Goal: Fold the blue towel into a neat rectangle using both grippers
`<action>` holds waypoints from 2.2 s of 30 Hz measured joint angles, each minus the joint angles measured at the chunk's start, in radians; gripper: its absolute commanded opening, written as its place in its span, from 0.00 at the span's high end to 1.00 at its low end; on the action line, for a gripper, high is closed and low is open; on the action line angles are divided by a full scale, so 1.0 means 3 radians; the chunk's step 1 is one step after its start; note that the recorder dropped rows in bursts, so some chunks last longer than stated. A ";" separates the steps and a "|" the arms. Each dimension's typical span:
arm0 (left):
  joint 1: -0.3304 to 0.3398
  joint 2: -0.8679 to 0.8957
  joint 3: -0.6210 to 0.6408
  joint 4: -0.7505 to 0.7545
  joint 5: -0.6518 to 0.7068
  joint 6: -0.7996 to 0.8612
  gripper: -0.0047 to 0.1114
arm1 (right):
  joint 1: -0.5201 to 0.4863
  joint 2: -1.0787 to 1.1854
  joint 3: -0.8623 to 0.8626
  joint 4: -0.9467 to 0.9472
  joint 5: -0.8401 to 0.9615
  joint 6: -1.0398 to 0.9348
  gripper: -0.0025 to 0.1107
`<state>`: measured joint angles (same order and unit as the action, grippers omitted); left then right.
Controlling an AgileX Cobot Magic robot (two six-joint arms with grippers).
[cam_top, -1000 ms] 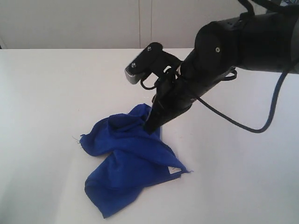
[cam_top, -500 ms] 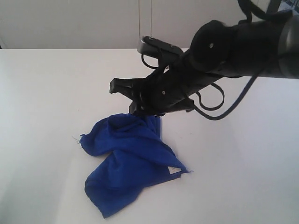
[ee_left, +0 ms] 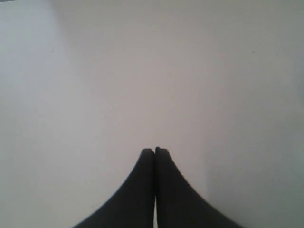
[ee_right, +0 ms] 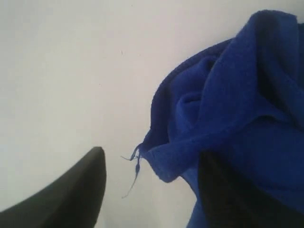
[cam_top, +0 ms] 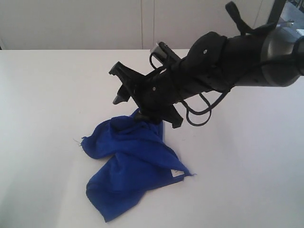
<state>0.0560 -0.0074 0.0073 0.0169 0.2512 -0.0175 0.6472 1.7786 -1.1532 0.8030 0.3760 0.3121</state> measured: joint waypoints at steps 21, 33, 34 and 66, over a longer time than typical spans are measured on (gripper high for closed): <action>0.0000 0.0000 0.0000 0.0000 0.0000 0.0000 0.96 | 0.0105 0.0142 0.0075 -0.0010 -0.0066 0.0444 0.51; 0.0000 0.0000 0.0000 0.0000 0.0000 0.0000 0.96 | 0.0105 0.0102 0.0075 -0.0118 -0.0152 0.0519 0.51; 0.0000 0.0000 0.0000 0.0000 0.0000 0.0000 0.96 | 0.0105 0.0116 0.0075 -0.0111 -0.0171 0.0527 0.51; 0.0000 0.0000 0.0000 0.0000 0.0000 0.0000 0.96 | 0.0131 -0.0001 0.0081 -0.0733 -0.0321 0.0561 0.98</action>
<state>0.0560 -0.0074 0.0073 0.0169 0.2512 -0.0175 0.6865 1.7782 -1.1290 0.5832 0.2798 0.4804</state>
